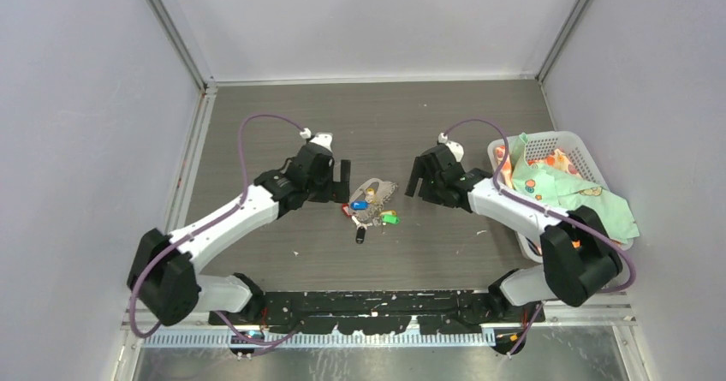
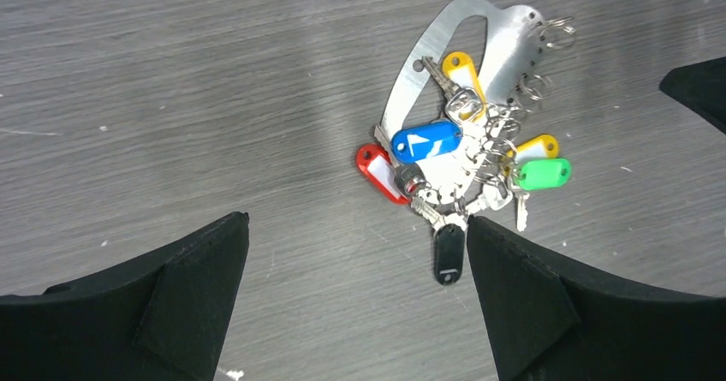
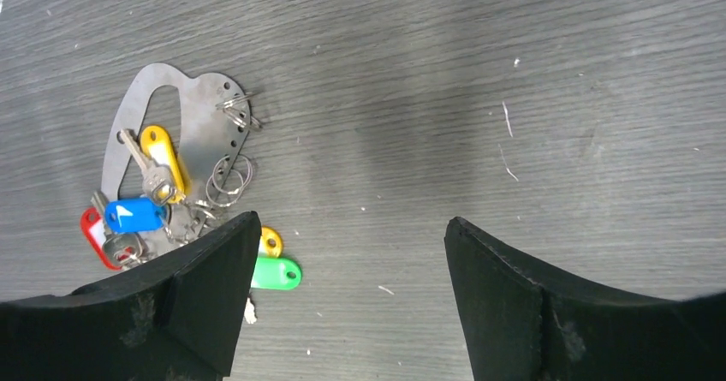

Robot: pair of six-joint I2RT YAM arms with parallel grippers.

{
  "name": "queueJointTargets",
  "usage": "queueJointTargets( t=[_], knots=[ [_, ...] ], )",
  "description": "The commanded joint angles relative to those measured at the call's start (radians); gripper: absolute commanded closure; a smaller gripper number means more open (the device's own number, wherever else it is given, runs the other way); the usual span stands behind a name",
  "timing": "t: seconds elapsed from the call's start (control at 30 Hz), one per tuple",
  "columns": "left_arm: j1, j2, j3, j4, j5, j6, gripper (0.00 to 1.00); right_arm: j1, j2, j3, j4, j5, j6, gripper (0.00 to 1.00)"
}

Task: Remove the keys from the keyring

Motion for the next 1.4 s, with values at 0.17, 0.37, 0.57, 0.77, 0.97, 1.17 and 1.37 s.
queueJointTargets(
  t=[0.17,0.37,0.57,0.77,0.97,1.17,1.37],
  knots=[
    [0.02,0.231,0.081,0.139,0.076,-0.018,0.02,0.023,0.112,0.045,0.151,-0.018,0.003,0.25],
    [0.039,0.258,0.076,0.14,0.093,-0.022,0.05,0.077,0.215,0.1,0.205,-0.004,-0.041,0.26],
    [0.076,0.185,-0.002,0.154,0.131,-0.038,0.05,0.098,0.312,0.173,0.206,0.065,-0.094,0.27],
    [0.088,0.133,-0.035,0.147,0.154,-0.039,0.06,0.111,0.345,0.162,0.295,0.03,-0.253,0.33],
    [0.106,0.108,-0.038,0.138,0.166,-0.031,0.06,0.128,0.373,0.169,0.317,-0.017,-0.319,0.44],
    [0.12,0.106,-0.034,0.138,0.19,-0.031,0.06,0.133,0.397,0.203,0.289,0.008,-0.342,0.63],
    [0.13,0.106,-0.019,0.136,0.236,-0.037,0.06,0.145,0.412,0.241,0.275,0.05,-0.398,0.85]
  ],
)
